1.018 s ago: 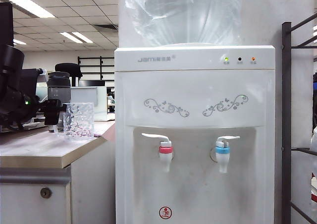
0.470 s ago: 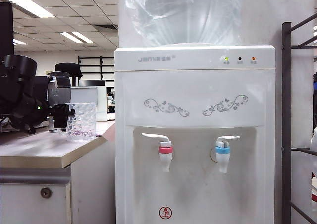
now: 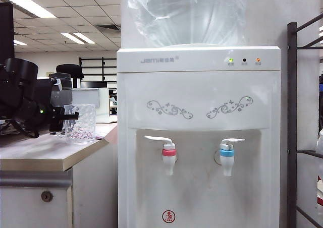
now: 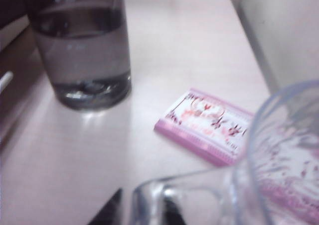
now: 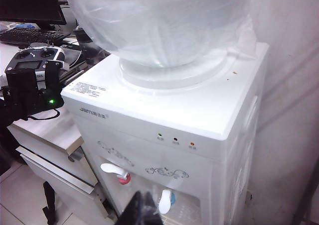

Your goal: Pick up the plastic mug from the left desk, go to the cold water outlet of the water dispenser, press the vertical switch to get some water, then put the mug back on the desk.

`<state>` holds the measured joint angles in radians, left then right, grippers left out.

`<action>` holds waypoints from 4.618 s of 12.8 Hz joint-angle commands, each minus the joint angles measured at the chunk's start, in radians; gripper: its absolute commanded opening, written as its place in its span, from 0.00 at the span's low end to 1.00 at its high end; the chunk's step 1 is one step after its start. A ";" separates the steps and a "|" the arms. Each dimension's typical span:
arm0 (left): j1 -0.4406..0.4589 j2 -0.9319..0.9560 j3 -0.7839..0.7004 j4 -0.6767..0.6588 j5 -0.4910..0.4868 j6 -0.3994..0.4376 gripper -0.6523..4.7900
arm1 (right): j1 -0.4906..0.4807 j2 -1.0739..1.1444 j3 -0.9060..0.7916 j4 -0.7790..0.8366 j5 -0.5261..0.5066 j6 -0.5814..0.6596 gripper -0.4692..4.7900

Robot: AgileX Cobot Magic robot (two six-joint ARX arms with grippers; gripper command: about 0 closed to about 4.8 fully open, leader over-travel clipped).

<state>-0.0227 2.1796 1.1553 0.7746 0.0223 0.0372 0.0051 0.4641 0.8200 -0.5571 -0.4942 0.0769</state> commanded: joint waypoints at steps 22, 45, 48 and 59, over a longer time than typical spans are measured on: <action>-0.148 -1.125 -0.392 -0.686 0.053 -0.143 0.11 | 0.001 0.031 0.006 0.057 0.067 0.002 0.08; -0.806 -0.681 -0.614 -0.331 0.008 -0.222 0.11 | 0.002 0.029 0.006 0.014 0.047 0.002 0.08; -0.806 -0.480 -0.579 -0.249 0.008 -0.220 0.11 | 0.002 0.029 0.006 0.011 0.047 0.002 0.08; -0.806 -0.157 -0.278 -0.306 0.007 -0.237 0.11 | 0.002 0.023 0.006 -0.026 0.043 0.002 0.08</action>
<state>-0.8261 2.0171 0.8627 0.4675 0.0257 -0.1993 0.0055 0.4885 0.8200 -0.5938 -0.4480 0.0776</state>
